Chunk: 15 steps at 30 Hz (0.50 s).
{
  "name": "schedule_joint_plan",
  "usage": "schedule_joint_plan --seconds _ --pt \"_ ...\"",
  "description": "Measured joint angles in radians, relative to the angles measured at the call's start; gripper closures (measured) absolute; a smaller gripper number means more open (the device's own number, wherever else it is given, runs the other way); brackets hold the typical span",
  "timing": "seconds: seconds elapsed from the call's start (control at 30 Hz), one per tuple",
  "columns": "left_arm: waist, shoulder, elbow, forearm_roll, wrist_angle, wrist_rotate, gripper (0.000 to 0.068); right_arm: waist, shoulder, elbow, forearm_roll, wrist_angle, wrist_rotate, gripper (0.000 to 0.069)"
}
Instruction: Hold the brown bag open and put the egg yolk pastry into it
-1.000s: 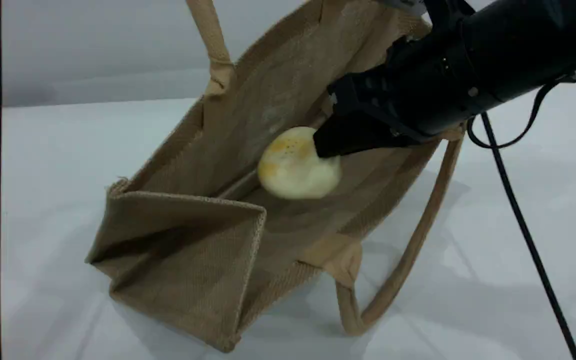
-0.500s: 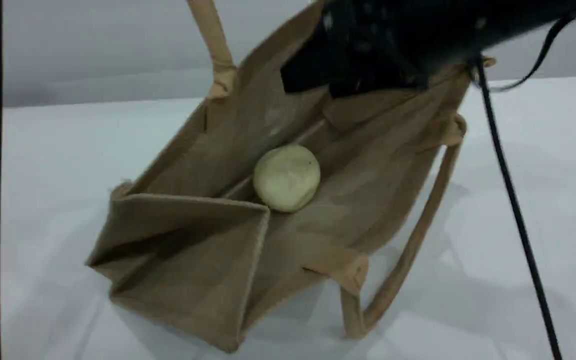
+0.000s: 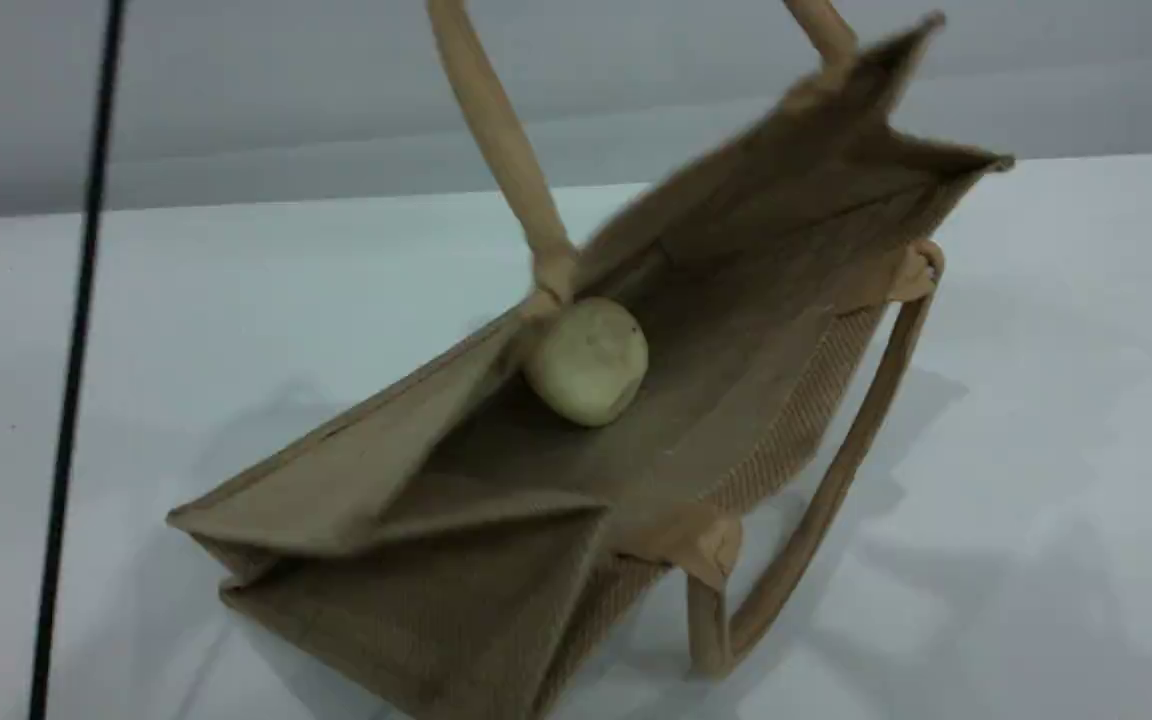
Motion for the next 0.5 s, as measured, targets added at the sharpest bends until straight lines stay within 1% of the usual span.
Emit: schedule_joint_plan --seconds 0.1,0.27,0.5 --pt "-0.023 0.044 0.0 0.02 -0.008 0.001 0.0603 0.0 -0.104 0.0 -0.114 0.037 0.12 0.025" --pt "-0.038 0.13 0.0 0.016 -0.018 0.001 0.0603 0.0 -0.238 0.0 -0.276 0.069 0.283 0.025" --pt "-0.073 0.233 0.0 0.019 -0.096 0.001 0.0602 0.0 -0.35 0.0 -0.468 0.149 0.475 0.025"
